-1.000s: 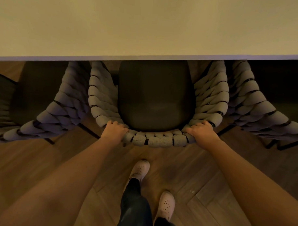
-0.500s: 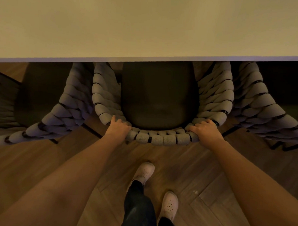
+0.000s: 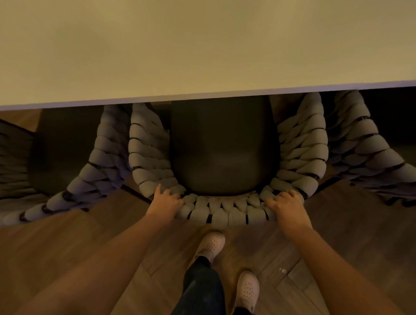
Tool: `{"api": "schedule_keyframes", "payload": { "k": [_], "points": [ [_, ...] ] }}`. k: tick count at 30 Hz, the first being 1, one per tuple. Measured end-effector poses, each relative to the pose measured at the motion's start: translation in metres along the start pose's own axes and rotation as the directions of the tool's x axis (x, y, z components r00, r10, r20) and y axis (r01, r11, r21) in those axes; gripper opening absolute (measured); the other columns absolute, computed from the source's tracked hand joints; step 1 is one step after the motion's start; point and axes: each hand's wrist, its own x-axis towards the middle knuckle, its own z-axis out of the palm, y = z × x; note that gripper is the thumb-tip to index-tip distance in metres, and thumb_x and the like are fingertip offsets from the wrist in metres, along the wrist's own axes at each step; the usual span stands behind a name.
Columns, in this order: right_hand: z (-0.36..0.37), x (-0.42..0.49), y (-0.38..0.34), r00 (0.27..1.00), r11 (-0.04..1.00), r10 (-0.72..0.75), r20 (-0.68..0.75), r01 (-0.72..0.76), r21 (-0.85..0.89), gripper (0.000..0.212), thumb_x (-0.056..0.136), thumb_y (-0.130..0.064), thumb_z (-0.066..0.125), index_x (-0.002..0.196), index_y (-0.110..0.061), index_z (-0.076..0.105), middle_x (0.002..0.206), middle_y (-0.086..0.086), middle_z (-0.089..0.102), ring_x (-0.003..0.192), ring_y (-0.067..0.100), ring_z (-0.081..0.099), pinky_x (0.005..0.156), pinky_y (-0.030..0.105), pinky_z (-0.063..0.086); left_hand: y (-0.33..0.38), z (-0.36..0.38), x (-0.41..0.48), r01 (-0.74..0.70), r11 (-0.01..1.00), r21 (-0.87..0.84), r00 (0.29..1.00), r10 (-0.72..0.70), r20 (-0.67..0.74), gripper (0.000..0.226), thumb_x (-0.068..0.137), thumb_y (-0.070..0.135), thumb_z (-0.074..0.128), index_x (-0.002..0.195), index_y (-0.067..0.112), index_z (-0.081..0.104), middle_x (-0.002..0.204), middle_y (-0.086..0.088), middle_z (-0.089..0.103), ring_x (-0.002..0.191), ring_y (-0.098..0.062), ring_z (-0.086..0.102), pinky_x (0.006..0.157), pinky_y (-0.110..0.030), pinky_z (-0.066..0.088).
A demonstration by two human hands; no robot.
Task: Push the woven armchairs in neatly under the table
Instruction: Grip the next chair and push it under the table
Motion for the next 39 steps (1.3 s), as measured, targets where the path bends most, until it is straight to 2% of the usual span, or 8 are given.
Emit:
{"api": "schedule_keyframes", "payload": {
  "k": [4,11,16,25,29,33,36,39],
  "points": [
    [-0.004,0.002,0.000,1.000,1.000,-0.001,0.005,0.001,-0.009,0.030,0.083,-0.014,0.062,0.109,-0.028,0.062,0.096,-0.001,0.063,0.103,0.024,0.053,0.098,0.038,0.030,-0.001,-0.001,0.001,0.002,1.000,0.002,1.000,-0.002,0.010,0.049,0.099,0.021,0.050,0.145,0.029,0.038,0.148,0.000,0.041,0.137,-0.028,0.034,0.117,-0.059,0.009],
    [-0.029,0.013,0.019,0.998,0.996,0.011,0.057,-0.006,-0.093,0.042,0.089,-0.020,0.059,0.128,-0.033,0.050,0.117,-0.004,0.059,0.117,0.023,0.048,0.103,0.039,0.028,0.005,-0.026,0.015,0.015,1.000,0.023,1.000,-0.015,0.005,0.049,0.096,0.025,0.055,0.143,0.029,0.042,0.149,-0.001,0.041,0.137,-0.027,0.035,0.116,-0.061,0.010],
    [-0.031,0.023,0.025,0.999,0.998,-0.009,0.046,0.012,-0.059,0.043,0.090,-0.025,0.061,0.131,-0.032,0.052,0.117,-0.002,0.060,0.115,0.024,0.049,0.098,0.038,0.030,0.001,-0.032,0.022,0.016,1.000,0.015,1.000,-0.016,0.010,0.052,0.095,0.029,0.057,0.144,0.031,0.040,0.150,0.000,0.041,0.139,-0.028,0.032,0.115,-0.062,0.008],
    [-0.034,0.017,0.013,1.000,0.999,-0.004,0.011,0.004,-0.043,0.039,0.088,-0.022,0.063,0.125,-0.030,0.055,0.113,-0.002,0.060,0.112,0.024,0.050,0.098,0.039,0.031,-0.001,-0.018,0.021,0.027,1.000,-0.003,1.000,-0.027,0.004,0.050,0.095,0.026,0.058,0.142,0.031,0.043,0.148,0.000,0.043,0.138,-0.028,0.034,0.115,-0.063,0.008],
    [-0.032,0.016,0.003,0.999,0.999,0.016,0.047,-0.014,-0.052,0.044,0.089,-0.022,0.061,0.130,-0.033,0.050,0.121,-0.003,0.058,0.117,0.023,0.047,0.102,0.038,0.028,-0.005,-0.009,0.019,0.017,1.000,-0.003,1.000,-0.017,0.004,0.047,0.096,0.025,0.056,0.141,0.030,0.045,0.147,-0.002,0.043,0.137,-0.028,0.035,0.115,-0.062,0.008],
    [-0.033,0.018,0.003,0.996,0.997,0.032,0.086,-0.027,-0.068,0.046,0.088,-0.026,0.060,0.132,-0.035,0.048,0.124,-0.005,0.056,0.119,0.023,0.044,0.106,0.040,0.026,-0.008,-0.012,0.021,-0.029,1.000,0.012,0.999,0.029,0.027,0.051,0.097,0.024,0.053,0.146,0.028,0.037,0.151,-0.005,0.038,0.139,-0.029,0.033,0.116,-0.062,0.009],
    [-0.035,0.018,0.003,0.988,0.998,0.032,0.154,-0.024,-0.056,0.060,0.080,-0.047,0.064,0.136,-0.038,0.043,0.132,-0.005,0.051,0.125,0.023,0.040,0.110,0.042,0.023,-0.012,-0.021,0.025,-0.086,0.995,0.045,0.986,0.079,0.146,0.065,0.093,0.036,0.059,0.150,0.027,0.030,0.154,-0.006,0.033,0.142,-0.030,0.028,0.115,-0.066,0.003],
    [-0.035,0.016,0.006,0.988,0.999,0.009,0.155,-0.016,0.042,0.086,0.071,-0.064,0.066,0.145,-0.036,0.033,0.143,0.000,0.041,0.136,0.027,0.031,0.117,0.046,0.014,-0.010,-0.041,0.029,-0.170,0.985,-0.023,0.942,0.169,0.288,0.101,0.078,0.062,0.067,0.155,0.025,0.013,0.159,-0.008,0.021,0.147,-0.032,0.015,0.114,-0.064,-0.005]
  ]
}}
